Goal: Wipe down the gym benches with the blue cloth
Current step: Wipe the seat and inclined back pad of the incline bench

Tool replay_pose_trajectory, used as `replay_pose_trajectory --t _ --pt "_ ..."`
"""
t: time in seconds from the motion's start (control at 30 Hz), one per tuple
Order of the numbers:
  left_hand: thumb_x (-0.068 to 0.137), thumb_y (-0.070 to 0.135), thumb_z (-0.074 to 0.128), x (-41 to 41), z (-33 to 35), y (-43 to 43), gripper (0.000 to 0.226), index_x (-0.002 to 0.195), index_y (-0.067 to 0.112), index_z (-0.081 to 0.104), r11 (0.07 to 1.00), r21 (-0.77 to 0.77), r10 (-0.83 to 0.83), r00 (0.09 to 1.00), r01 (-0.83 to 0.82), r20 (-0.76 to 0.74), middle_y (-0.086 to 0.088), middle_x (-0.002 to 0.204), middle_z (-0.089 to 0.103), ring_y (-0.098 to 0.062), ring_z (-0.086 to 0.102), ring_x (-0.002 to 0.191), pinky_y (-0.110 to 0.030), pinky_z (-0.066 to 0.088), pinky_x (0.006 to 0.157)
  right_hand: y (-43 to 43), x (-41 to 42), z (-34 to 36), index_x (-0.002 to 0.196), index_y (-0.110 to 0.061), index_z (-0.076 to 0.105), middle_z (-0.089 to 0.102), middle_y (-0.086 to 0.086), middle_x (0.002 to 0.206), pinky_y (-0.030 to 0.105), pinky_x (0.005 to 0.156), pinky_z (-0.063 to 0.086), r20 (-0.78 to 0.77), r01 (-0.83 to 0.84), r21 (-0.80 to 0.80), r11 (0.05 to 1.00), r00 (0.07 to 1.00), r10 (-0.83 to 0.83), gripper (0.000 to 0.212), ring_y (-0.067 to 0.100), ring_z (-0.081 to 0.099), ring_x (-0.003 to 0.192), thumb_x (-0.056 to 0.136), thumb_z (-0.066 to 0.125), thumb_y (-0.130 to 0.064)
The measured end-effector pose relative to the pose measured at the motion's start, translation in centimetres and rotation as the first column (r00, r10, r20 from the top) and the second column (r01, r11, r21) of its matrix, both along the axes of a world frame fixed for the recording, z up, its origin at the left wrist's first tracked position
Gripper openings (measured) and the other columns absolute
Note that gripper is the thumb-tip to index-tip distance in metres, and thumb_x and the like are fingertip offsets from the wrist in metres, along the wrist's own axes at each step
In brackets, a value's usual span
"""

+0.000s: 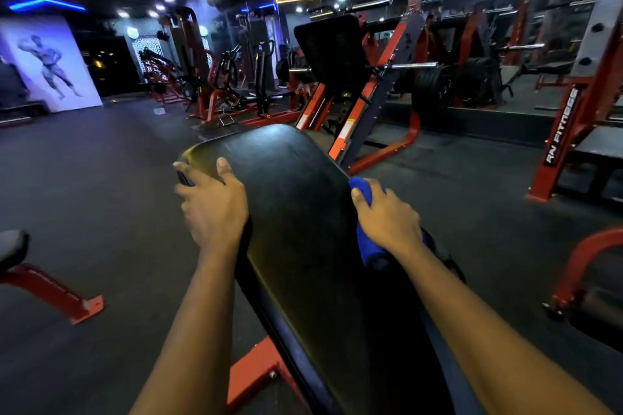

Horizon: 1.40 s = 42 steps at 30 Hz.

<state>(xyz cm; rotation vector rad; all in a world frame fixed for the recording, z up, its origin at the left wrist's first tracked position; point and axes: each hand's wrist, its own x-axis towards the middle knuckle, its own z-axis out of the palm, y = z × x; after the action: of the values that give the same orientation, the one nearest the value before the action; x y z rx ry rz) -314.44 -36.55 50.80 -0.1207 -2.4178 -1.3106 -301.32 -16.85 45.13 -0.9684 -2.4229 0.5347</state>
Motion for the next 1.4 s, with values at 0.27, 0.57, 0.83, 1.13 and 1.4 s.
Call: replay_pose_trajectory --t 0.27,0.57,0.83,1.13,1.4 --pt "0.101 0.055 0.026 -0.3 -0.2 -0.1 0.073 0.156 0.012 0.004 1.0 -0.004 -0.013 1.0 0.013 -0.014 -0.026 0.147 0.03 -0.05 0.04 0.125 -0.055 0.033 0.104 -0.6 -3.8 1.8 0.148 -0.027 0.031 0.045 0.016 0.143 0.051 0.099 0.039 -0.002 -0.024 0.1 0.995 1.0 0.025 0.057 0.042 0.048 0.123 0.1 0.024 -0.058" --pt "0.101 0.054 0.026 -2.6 1.9 -0.9 0.071 0.153 0.008 0.011 0.998 -0.017 -0.062 0.998 0.063 0.031 -0.031 0.145 0.032 -0.052 0.039 0.128 -0.053 0.032 0.105 0.2 -7.2 4.4 0.14 -0.025 0.038 0.052 0.017 0.136 0.049 0.096 0.04 -0.031 -0.083 0.04 0.996 0.996 0.084 0.053 0.043 0.05 0.121 0.101 0.022 -0.057" --pt "0.103 0.049 0.025 -5.9 1.9 -0.9 0.054 0.134 0.008 0.04 0.995 0.062 -0.071 0.995 0.076 -0.073 -0.027 0.129 0.049 -0.049 0.047 0.118 -0.052 0.036 0.097 1.8 -12.3 7.4 0.138 -0.028 0.041 0.055 0.018 0.135 0.046 0.095 0.039 -0.018 -0.108 -0.034 0.994 0.994 0.107 0.054 0.042 0.052 0.121 0.1 0.018 -0.059" --pt "0.105 0.046 0.022 -6.1 1.6 -1.3 0.05 0.133 0.01 0.043 0.983 0.148 -0.091 0.991 0.104 -0.096 -0.021 0.126 0.052 -0.041 0.05 0.114 -0.046 0.036 0.091 -1.0 -21.5 13.1 0.142 -0.038 0.048 0.05 0.002 0.148 0.044 0.109 0.034 0.108 -0.313 0.167 0.935 0.948 0.298 0.057 0.029 0.045 0.135 0.097 0.026 -0.066" --pt "0.105 0.043 0.023 -6.3 1.4 -1.4 0.047 0.129 0.01 0.047 0.972 0.21 -0.091 0.991 0.109 -0.095 -0.02 0.126 0.053 -0.04 0.051 0.113 -0.043 0.037 0.086 0.0 -21.3 12.3 0.131 -0.041 0.058 0.061 -0.001 0.133 0.043 0.101 0.044 -0.006 -0.496 0.201 0.845 0.861 0.508 0.055 0.025 0.054 0.124 0.092 0.035 -0.072"
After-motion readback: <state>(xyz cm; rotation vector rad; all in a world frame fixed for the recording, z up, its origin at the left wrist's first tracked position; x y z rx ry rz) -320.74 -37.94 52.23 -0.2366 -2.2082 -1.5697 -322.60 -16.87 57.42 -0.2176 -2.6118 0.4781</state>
